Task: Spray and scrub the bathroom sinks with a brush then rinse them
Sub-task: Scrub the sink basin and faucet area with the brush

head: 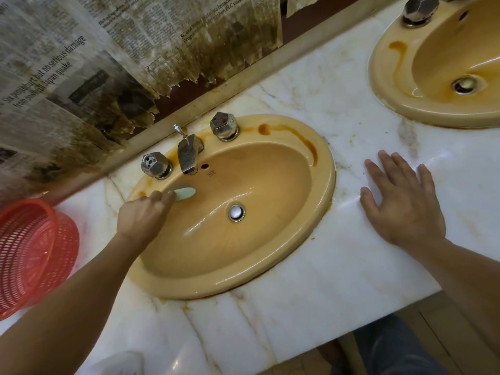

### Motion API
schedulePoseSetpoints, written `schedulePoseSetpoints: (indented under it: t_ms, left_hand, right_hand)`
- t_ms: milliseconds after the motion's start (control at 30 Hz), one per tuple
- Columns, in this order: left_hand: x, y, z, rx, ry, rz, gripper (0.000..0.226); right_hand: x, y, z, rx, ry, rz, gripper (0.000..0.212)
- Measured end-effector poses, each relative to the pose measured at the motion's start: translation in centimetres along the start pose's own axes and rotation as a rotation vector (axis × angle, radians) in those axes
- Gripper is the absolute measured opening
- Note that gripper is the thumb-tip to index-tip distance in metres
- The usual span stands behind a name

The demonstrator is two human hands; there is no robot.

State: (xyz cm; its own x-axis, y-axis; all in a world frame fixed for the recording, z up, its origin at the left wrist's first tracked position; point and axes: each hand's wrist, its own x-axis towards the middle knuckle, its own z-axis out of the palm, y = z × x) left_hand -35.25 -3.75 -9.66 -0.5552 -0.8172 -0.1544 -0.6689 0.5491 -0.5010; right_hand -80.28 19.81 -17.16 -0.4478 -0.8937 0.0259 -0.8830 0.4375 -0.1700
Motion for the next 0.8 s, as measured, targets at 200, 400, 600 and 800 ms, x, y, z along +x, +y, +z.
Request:
schedulePoseSetpoints:
  t_ms: [200,400,600,800]
  left_hand:
    - [-1.6,0.7,-0.4,-0.135,-0.554,-0.193,0.019]
    - [-3.7,1.2,-0.9,0.036,-0.493,-0.191,0.02]
    - [-4.2,1.3,-1.4,-0.031,-0.537,-0.26,0.017]
    - [-3.8,2.2,-3.1,-0.032,-0.677,-0.271,0.011]
  right_hand:
    - [0.0,0.1,0.0,-0.001,-0.016,-0.001,0.066]
    - [0.0,0.2,-0.1,0.003,-0.012,-0.012,0.066]
    - [0.1,0.2,-0.1,0.0,-0.012,-0.027,0.066]
    - [0.1,0.2,0.0,0.009,-0.02,-0.023,0.065]
